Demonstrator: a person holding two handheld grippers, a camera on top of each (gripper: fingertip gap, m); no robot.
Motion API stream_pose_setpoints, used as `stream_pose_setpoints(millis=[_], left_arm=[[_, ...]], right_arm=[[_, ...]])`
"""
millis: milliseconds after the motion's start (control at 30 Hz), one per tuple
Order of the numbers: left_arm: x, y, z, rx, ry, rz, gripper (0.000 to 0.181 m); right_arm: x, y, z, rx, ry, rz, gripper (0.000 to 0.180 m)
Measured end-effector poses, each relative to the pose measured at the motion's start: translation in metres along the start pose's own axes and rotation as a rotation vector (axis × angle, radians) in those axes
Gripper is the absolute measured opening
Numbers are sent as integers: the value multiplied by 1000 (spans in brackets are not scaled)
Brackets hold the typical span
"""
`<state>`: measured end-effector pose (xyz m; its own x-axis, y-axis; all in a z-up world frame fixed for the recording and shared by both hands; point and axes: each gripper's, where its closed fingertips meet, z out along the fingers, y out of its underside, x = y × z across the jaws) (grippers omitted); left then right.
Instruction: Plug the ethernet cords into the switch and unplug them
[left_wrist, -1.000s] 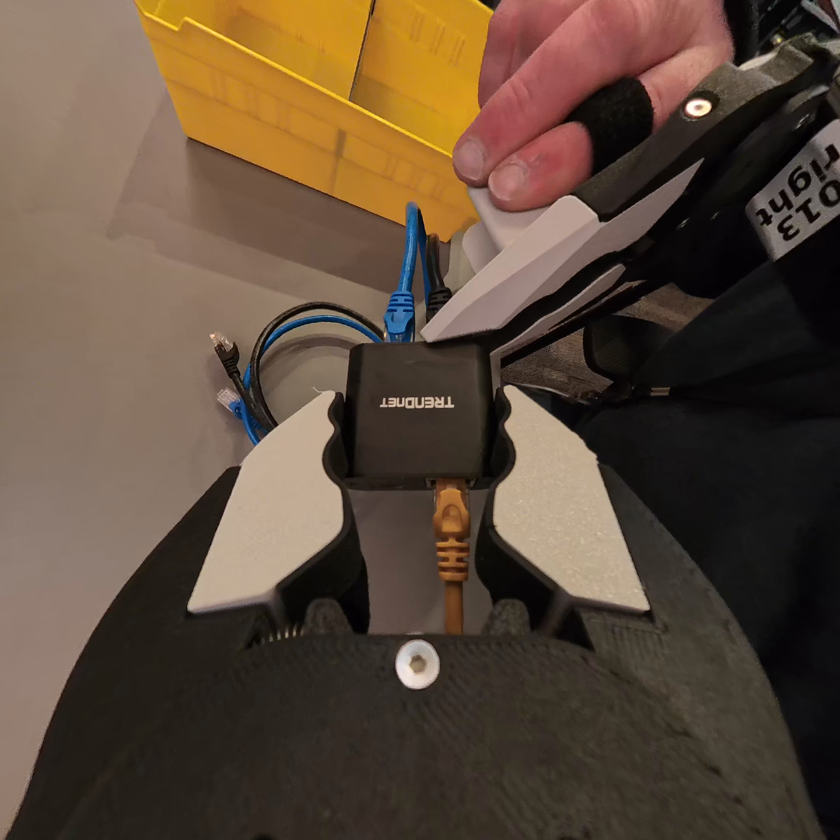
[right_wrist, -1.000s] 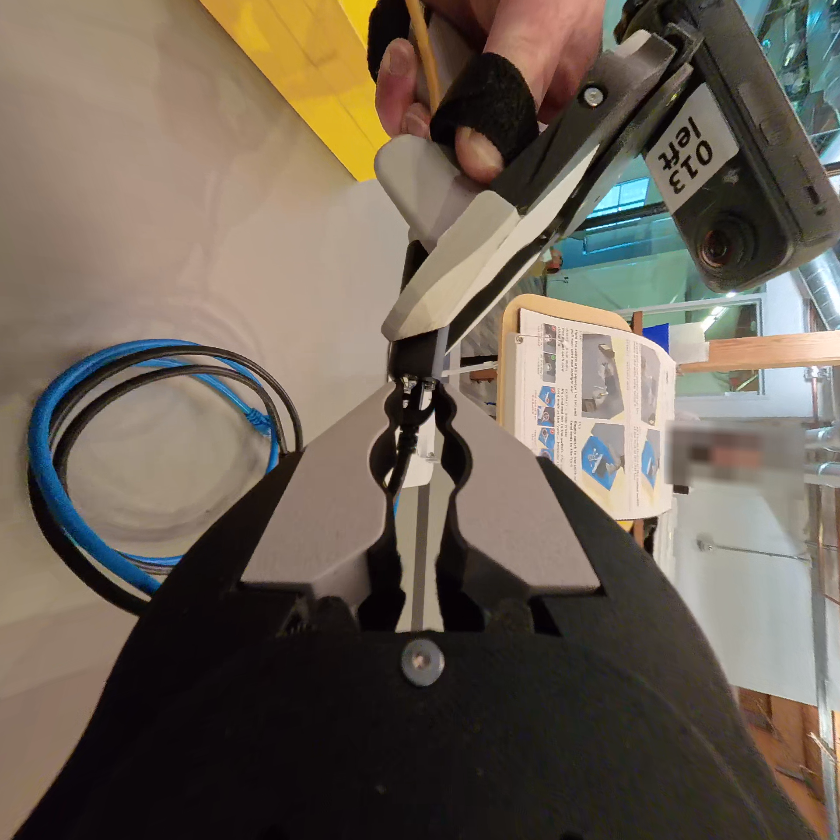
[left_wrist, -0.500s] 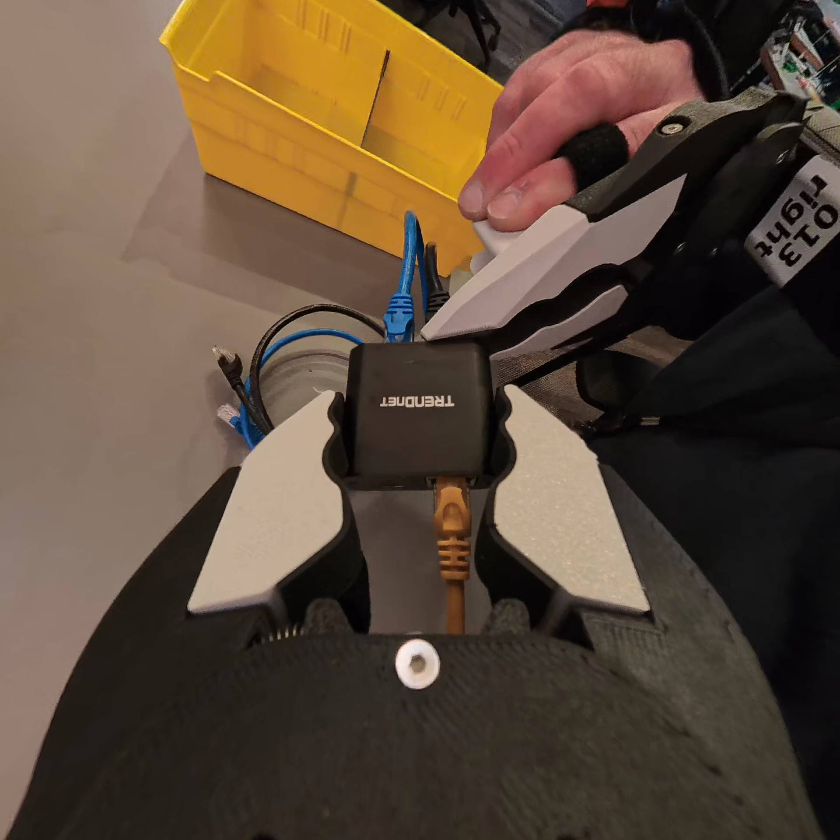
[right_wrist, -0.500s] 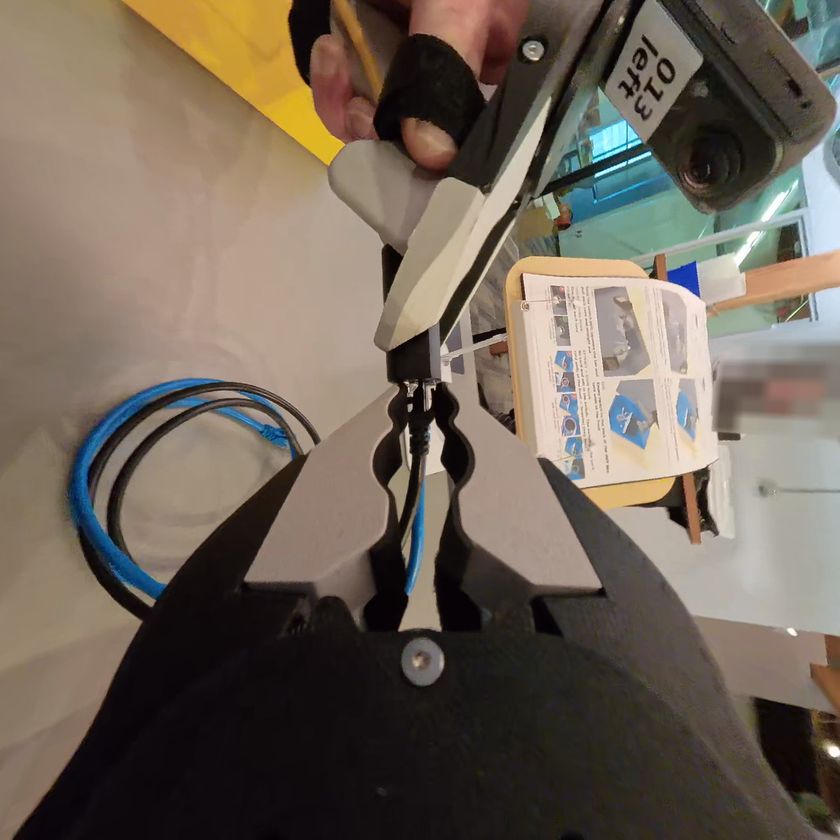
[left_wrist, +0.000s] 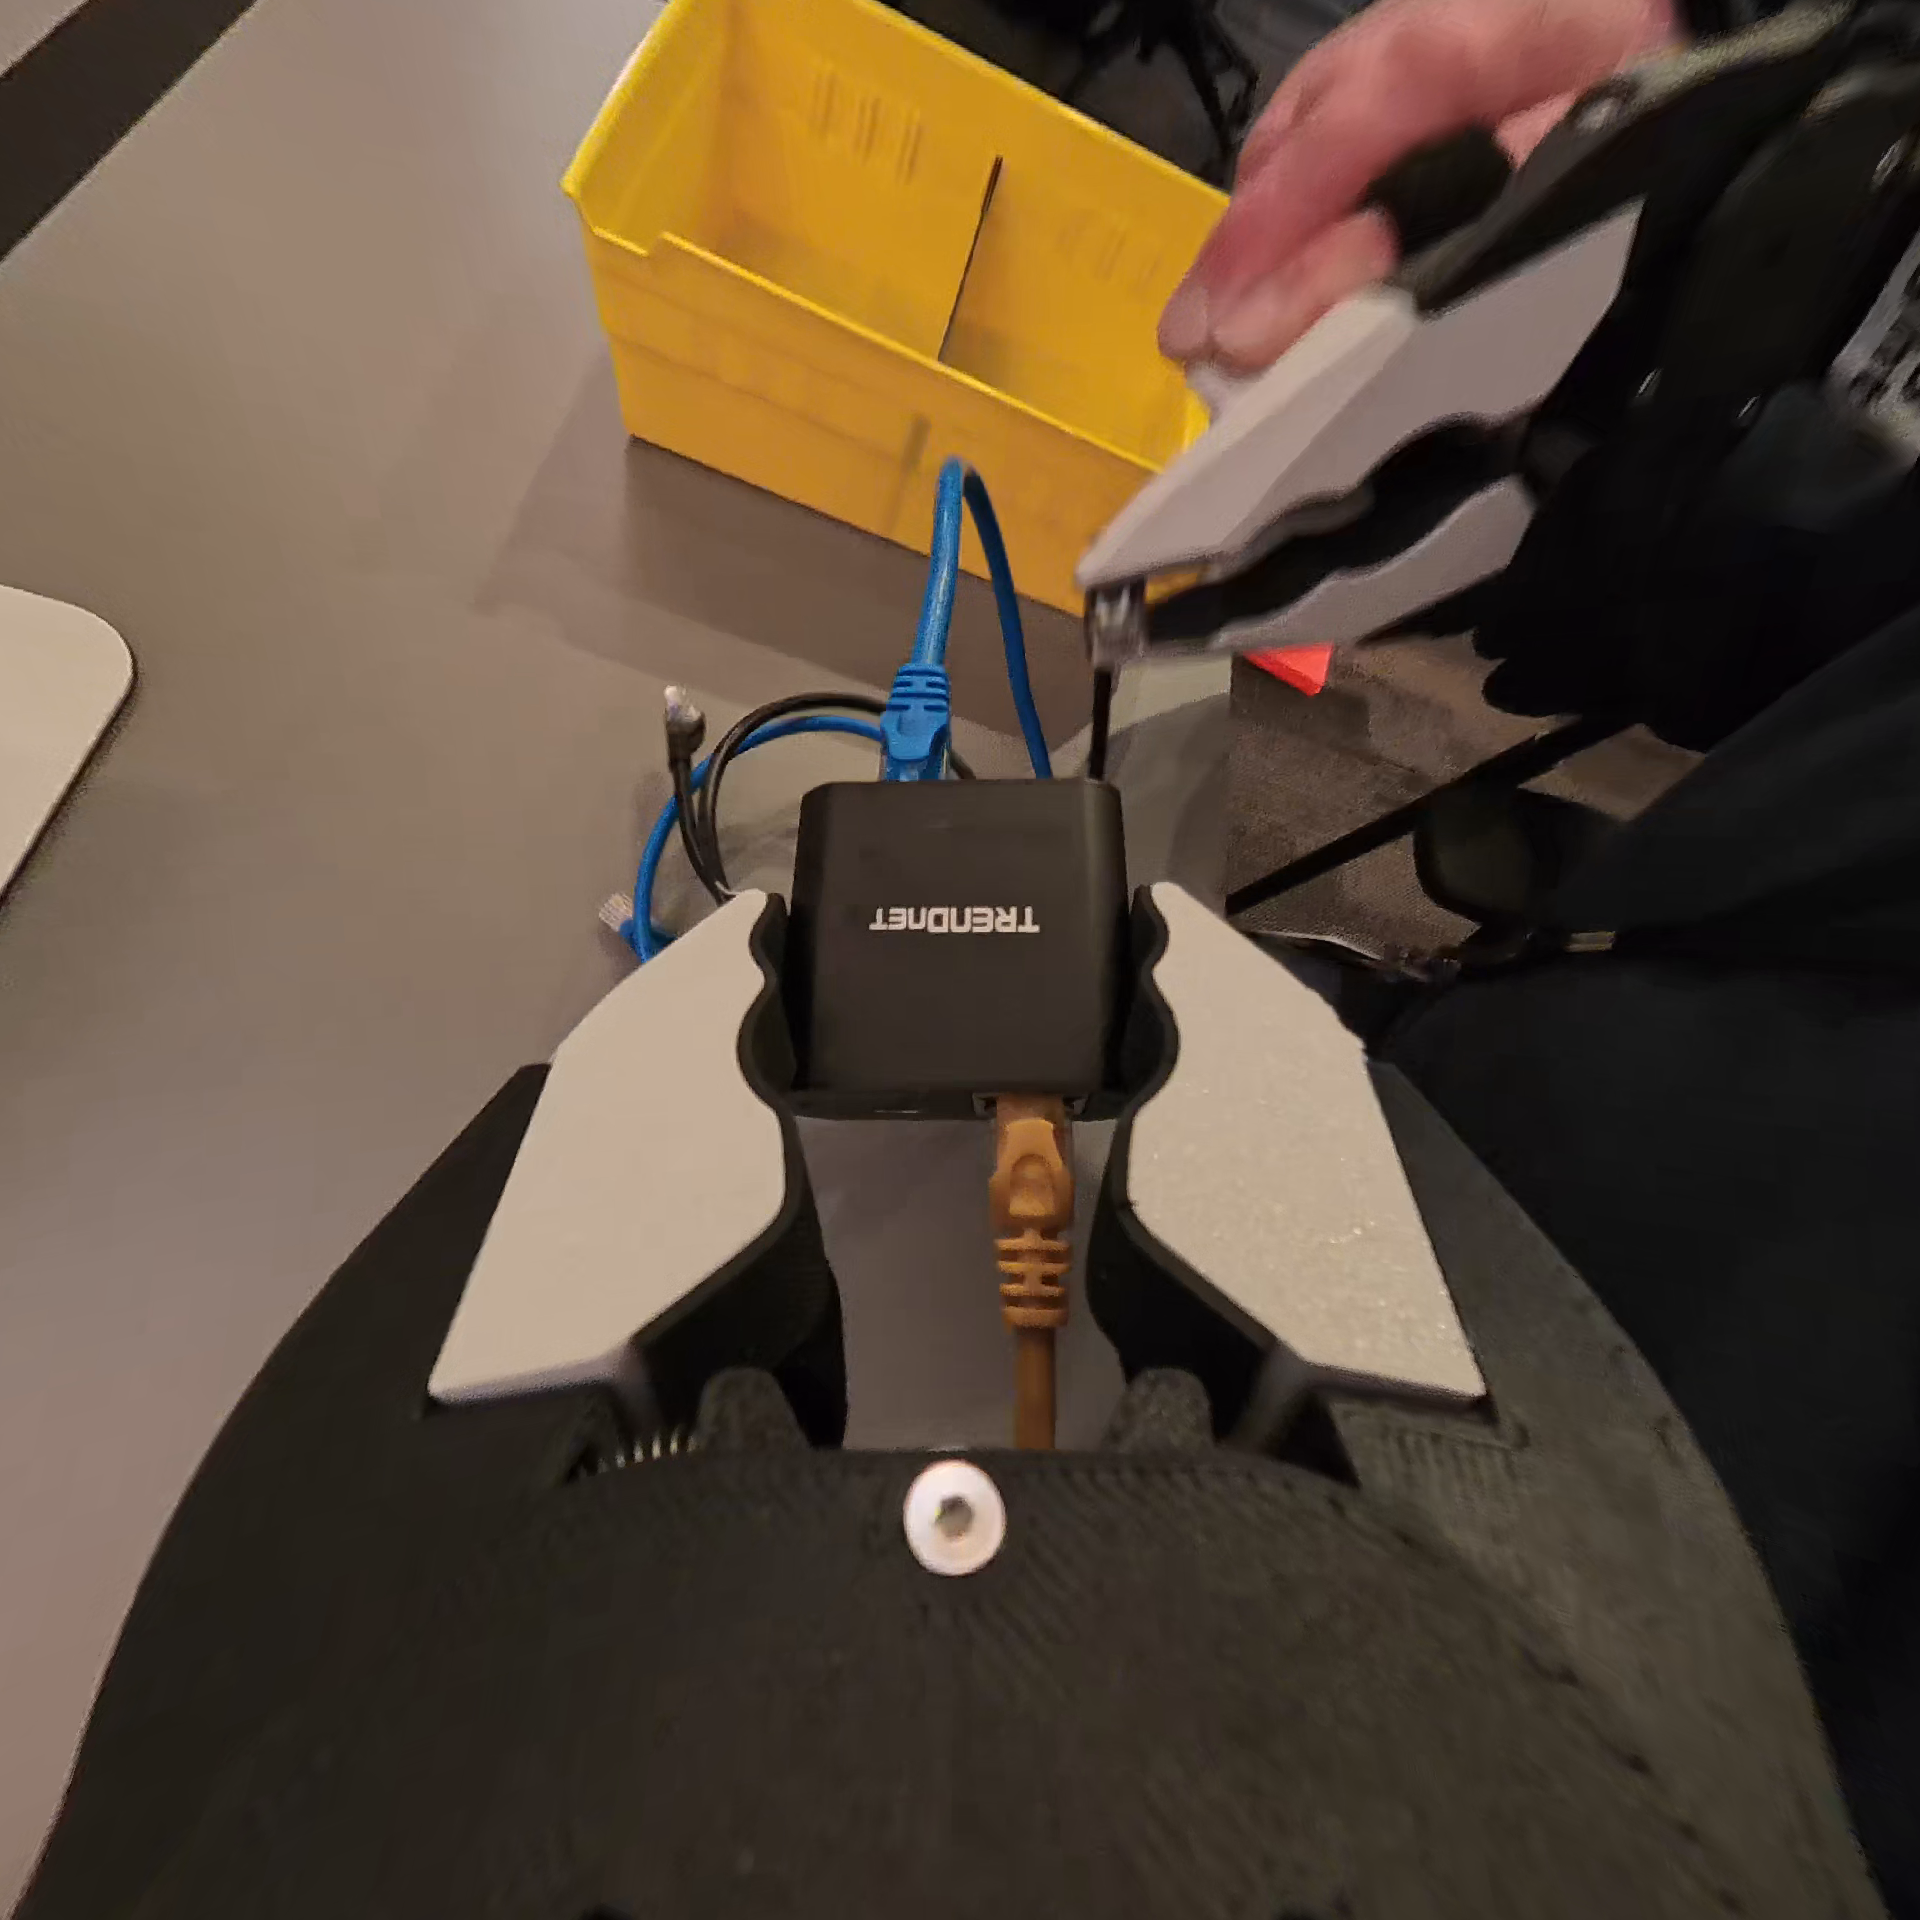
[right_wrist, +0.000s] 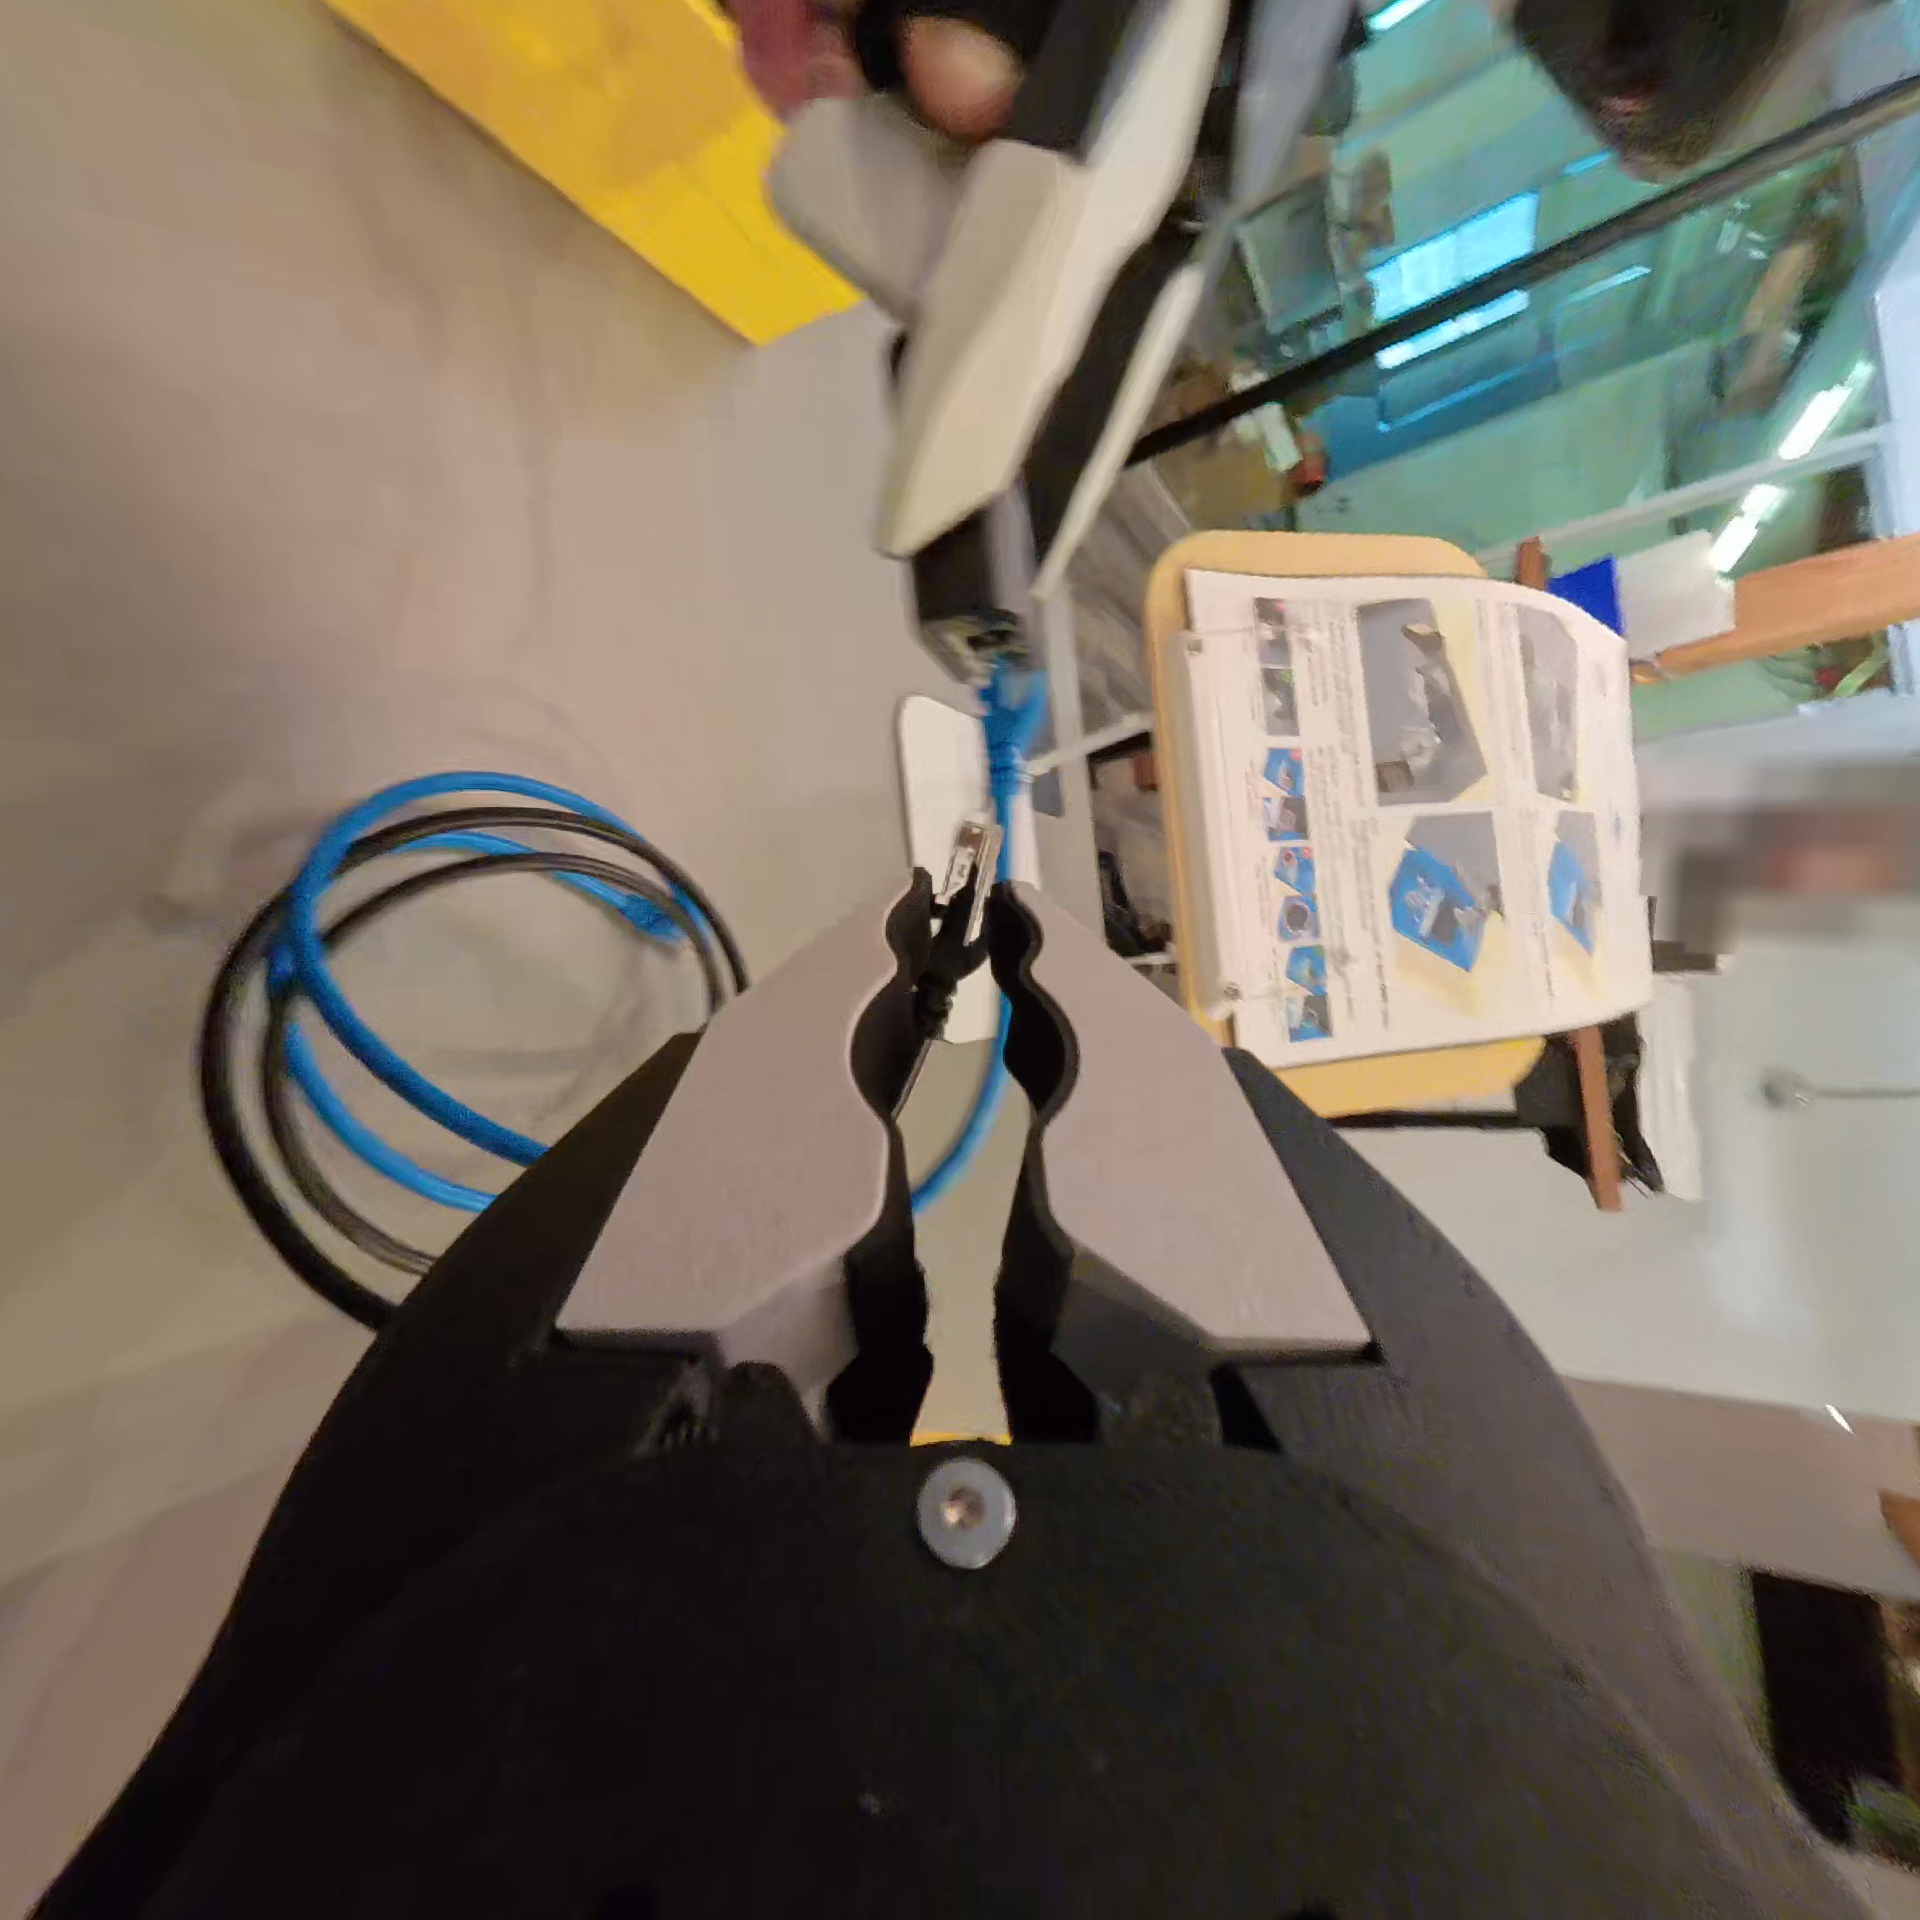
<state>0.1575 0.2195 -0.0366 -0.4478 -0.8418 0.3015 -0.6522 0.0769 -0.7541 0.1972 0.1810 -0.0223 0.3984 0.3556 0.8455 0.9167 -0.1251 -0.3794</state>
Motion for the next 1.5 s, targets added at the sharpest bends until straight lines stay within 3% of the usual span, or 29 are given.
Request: stream_pose_setpoints(millis=[467, 733, 1000, 1200, 1333, 1500], left_arm=[[-28, 5, -32, 137, -115, -52, 62], [-38, 15, -40, 176, -134, -84, 62], [-36, 26, -31, 158, -132, -80, 62], [-35, 28, -30, 146, -141, -73, 62], [-35, 29, -29, 136, -147, -64, 62], [-33, 29, -27, 128, -145, -53, 62]], right_arm=[[159, 72, -121, -91, 417, 217, 10], [195, 104, -206, -202, 566, 270, 9], [109, 192, -210, -451, 531, 373, 10], [1, 268, -171, -585, 427, 521, 11], [-44, 290, -159, -698, 311, 601, 12], [-51, 300, -172, -751, 168, 765, 58]])
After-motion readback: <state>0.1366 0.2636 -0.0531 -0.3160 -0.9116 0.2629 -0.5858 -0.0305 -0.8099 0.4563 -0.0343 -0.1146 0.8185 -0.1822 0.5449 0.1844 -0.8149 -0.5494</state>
